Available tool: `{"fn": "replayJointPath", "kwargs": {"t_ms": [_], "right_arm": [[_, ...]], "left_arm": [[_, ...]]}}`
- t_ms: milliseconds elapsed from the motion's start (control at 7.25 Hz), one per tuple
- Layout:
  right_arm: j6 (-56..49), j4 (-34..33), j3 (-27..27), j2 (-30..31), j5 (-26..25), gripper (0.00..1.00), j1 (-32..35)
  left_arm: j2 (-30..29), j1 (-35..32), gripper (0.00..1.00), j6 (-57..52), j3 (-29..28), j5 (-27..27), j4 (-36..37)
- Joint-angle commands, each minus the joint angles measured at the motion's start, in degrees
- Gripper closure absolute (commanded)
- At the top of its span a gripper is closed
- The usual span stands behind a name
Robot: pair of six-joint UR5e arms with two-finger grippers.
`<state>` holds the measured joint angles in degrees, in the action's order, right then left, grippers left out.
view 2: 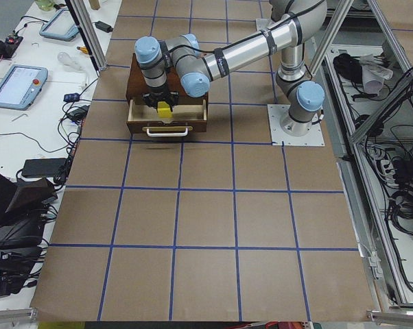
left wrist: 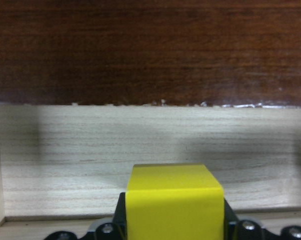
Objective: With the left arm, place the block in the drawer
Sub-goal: 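Lower the cube into the drawer and open the left gripper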
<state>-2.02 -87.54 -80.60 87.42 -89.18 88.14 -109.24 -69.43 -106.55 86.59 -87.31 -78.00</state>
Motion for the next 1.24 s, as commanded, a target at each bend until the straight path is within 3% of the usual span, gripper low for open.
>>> {"fn": "replayJointPath", "kwargs": {"t_ms": [0,690,1103], "right_arm": [[0.0,0.0,0.0,0.0,0.1,0.0,0.0],[0.0,0.0,0.0,0.0,0.0,0.0,-0.1],[0.0,0.0,0.0,-0.1,0.0,0.0,-0.1]], "left_arm": [[0.0,0.2,0.41,-0.2,2.0,0.8,3.2],[0.1,0.3,0.21,-0.4,2.5,0.6,4.4],[3.8,0.1,0.2,6.4,-1.2,0.2,3.7]]}}
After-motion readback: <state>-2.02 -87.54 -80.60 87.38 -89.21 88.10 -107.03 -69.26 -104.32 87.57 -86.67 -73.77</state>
